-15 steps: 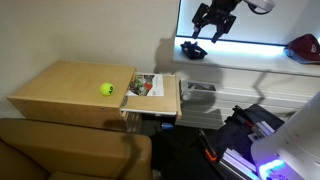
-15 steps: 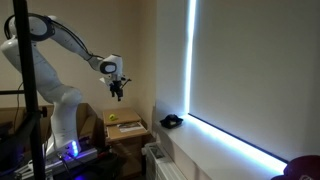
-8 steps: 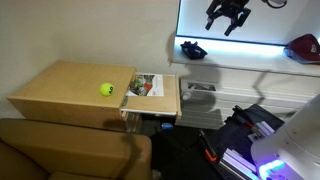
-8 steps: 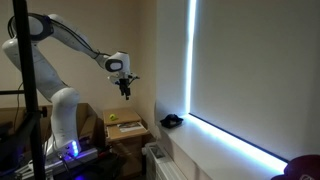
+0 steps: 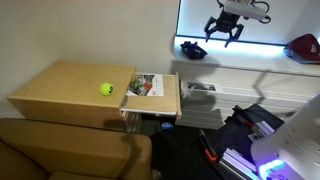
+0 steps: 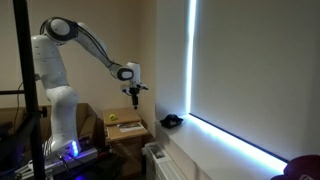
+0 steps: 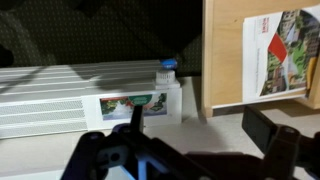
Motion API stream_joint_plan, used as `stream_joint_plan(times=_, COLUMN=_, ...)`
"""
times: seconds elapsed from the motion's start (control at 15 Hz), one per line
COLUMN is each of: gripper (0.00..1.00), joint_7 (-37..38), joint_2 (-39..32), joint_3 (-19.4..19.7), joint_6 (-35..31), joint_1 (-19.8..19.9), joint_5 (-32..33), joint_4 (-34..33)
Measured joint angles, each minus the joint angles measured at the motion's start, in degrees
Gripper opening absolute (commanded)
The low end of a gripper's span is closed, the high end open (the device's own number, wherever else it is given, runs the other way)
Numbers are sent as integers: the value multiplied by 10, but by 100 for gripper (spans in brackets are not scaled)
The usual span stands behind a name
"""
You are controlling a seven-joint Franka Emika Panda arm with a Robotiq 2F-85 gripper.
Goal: Pick up one piece of socks and put it on top of the drawer
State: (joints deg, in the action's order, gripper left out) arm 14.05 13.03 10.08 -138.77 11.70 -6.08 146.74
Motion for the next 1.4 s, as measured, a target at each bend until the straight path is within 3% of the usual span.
stream_joint_plan(times=0.33, gripper=100, joint_7=92, joint_2=-150, joint_3=29, joint_6=9, joint_1=18, joint_5=-24, joint_4=-169)
stream_joint_plan(times=0.53, gripper=100, joint_7=103, joint_2=-173, joint_3=30, joint_6=20, joint_1=17, joint_5=-29, joint_4=-203)
stream_joint_plan(times=0.73, gripper=100, joint_7=152, joint_2=-197, joint_3=32, joint_6=-56, joint_1=17, joint_5=-30, joint_4=-214)
stream_joint_plan(times=1.0, gripper=100, joint_7=212, joint_2=-297, joint_3=43, joint_6=-119, joint_1=18, joint_5=-95, joint_4=-319)
stream_joint_plan(times=1.4, gripper=100, joint_7=352, joint_2=-438, joint_3=66, joint_6=-167, joint_1=5, joint_5=-99, joint_4=-430)
